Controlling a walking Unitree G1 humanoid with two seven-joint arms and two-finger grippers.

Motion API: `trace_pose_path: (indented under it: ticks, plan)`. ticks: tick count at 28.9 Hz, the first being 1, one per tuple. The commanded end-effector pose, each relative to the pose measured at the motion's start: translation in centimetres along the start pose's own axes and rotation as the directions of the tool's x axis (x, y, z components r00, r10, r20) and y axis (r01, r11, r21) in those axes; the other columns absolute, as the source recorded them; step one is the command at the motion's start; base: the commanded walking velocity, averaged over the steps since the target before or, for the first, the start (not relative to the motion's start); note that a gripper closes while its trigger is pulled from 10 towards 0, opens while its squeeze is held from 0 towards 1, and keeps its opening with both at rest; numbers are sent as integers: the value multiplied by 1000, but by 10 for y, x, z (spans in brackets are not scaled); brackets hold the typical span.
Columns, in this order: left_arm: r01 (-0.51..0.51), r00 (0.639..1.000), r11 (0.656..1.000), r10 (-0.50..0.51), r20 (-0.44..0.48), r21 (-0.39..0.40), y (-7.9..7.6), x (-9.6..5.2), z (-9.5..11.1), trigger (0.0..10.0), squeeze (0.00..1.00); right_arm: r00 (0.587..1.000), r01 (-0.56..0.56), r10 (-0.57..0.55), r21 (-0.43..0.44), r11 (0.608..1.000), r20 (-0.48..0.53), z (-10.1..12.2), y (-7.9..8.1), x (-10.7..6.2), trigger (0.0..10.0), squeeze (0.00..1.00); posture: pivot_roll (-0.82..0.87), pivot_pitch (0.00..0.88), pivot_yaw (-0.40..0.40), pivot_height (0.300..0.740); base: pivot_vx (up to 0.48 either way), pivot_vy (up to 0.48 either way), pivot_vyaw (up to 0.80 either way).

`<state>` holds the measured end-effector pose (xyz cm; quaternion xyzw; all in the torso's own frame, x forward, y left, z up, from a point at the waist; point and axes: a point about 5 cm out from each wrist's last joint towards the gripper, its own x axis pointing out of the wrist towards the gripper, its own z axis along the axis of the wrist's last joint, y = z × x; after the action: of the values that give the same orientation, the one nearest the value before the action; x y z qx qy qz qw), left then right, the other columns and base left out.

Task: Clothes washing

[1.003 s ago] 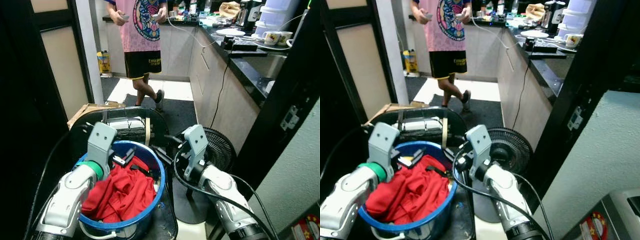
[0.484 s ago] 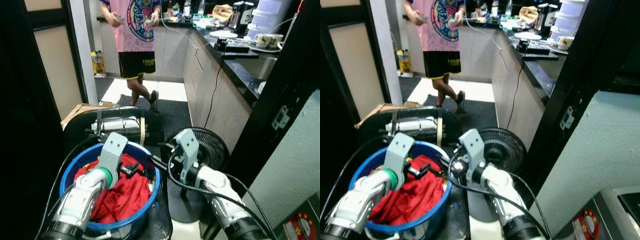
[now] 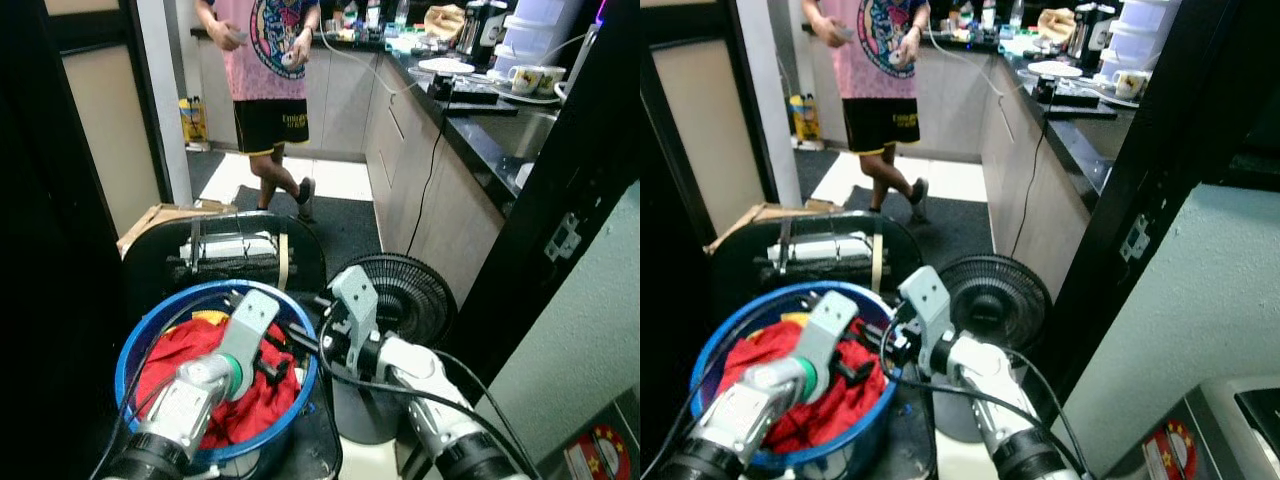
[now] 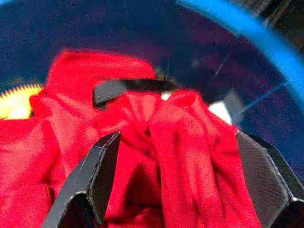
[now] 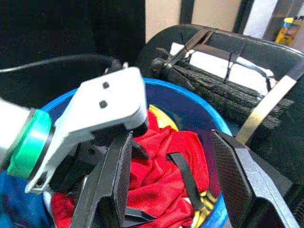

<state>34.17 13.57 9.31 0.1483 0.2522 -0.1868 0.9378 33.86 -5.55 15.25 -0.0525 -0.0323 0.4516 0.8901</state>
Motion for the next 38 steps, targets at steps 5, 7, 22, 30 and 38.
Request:
trace_pose_path:
  ticks: [5, 7, 22, 30, 38]
  plan:
    - [33, 996, 999, -33, -79, 8, -11, 8, -23, 10000, 0, 1000, -26, 26, -7, 1000, -3, 0, 1, 1, 10000, 0, -11, 0, -23, 740, 0, 0, 0]
    - [46, 996, 999, -45, -78, 5, -14, 10, -26, 10000, 0, 1000, -31, 31, -7, 1000, -1, 0, 1, 1, 10000, 0, -12, 0, -22, 740, 0, 0, 0]
    - [-261, 964, 961, 265, 33, -94, 73, -18, -24, 10000, 0, 992, -127, 126, 17, 992, 21, 12, 3, 9, 10000, 0, 2, 81, -111, 740, 0, 0, 0]
    - [-145, 988, 989, 145, 44, -10, 46, -11, -31, 10000, 0, 989, -145, 145, 11, 989, 6, 11, 4, 7, 10000, 0, -10, 112, -118, 740, 0, 0, 0]
    - [-57, 998, 998, 57, -17, 17, 30, -2, -35, 10000, 0, 989, -148, 148, 27, 989, -19, 2, 7, -4, 10000, 0, -27, 90, -101, 740, 0, 0, 0]
